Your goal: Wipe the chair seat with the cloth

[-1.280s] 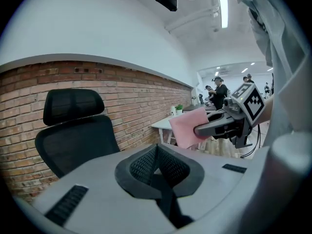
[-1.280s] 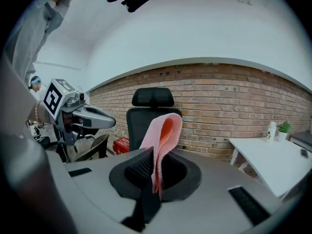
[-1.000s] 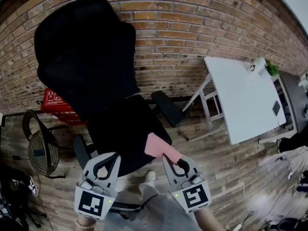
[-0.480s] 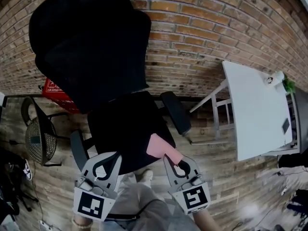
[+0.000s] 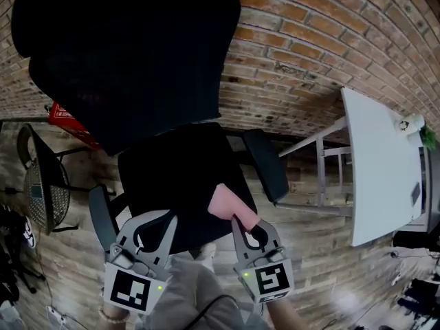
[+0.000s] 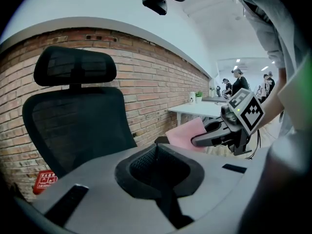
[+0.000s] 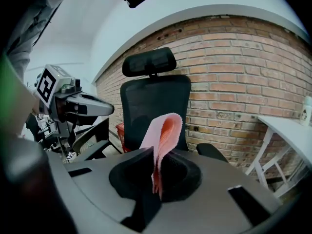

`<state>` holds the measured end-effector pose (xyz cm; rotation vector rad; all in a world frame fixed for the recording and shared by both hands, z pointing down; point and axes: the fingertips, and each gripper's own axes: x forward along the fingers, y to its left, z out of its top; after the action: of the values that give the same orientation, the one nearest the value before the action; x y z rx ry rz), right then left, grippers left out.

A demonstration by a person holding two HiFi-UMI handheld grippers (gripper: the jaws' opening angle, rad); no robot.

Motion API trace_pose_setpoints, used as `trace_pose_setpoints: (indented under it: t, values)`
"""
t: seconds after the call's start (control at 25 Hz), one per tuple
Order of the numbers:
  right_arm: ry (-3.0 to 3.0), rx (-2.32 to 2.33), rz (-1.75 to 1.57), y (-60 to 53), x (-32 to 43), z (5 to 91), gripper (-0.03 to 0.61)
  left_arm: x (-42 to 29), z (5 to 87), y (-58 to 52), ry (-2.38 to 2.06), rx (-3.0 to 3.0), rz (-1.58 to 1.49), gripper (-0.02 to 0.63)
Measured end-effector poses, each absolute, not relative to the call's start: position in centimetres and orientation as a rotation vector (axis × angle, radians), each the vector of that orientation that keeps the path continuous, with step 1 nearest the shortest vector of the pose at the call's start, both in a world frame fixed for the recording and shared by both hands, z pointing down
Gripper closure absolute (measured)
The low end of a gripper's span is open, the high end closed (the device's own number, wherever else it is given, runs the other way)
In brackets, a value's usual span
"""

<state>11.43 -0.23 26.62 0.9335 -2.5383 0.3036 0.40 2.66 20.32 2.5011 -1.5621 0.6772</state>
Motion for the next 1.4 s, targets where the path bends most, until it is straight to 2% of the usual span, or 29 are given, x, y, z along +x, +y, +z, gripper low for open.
trace_pose_setpoints:
  t: [0.44, 0.92, 1.16, 1.4]
  values:
    - [-2.484, 0.945, 0.437, -6.2, 5.9, 36.8, 0.528, -4.1, 30.4, -2.3, -1.535, 2.461, 0.677, 0.595]
    - [-2.406, 0.961, 0.440, -12.5, 1.4, 47.1, 0.528, -7.8, 38.8, -7.2, -1.530, 2.401, 0.654, 0.595]
    - [-2.378, 0.986, 0.396, -17.1, 0.0, 51.5, 0.528, -9.3, 43.0, -8.8, -1.528, 2.358, 0.688, 0.595]
    - [-2.320, 1.055, 0.484, -20.2, -0.5, 56.3, 0.528, -10.2, 46.6, -9.3, -1.510, 2.332, 0.688, 0.595]
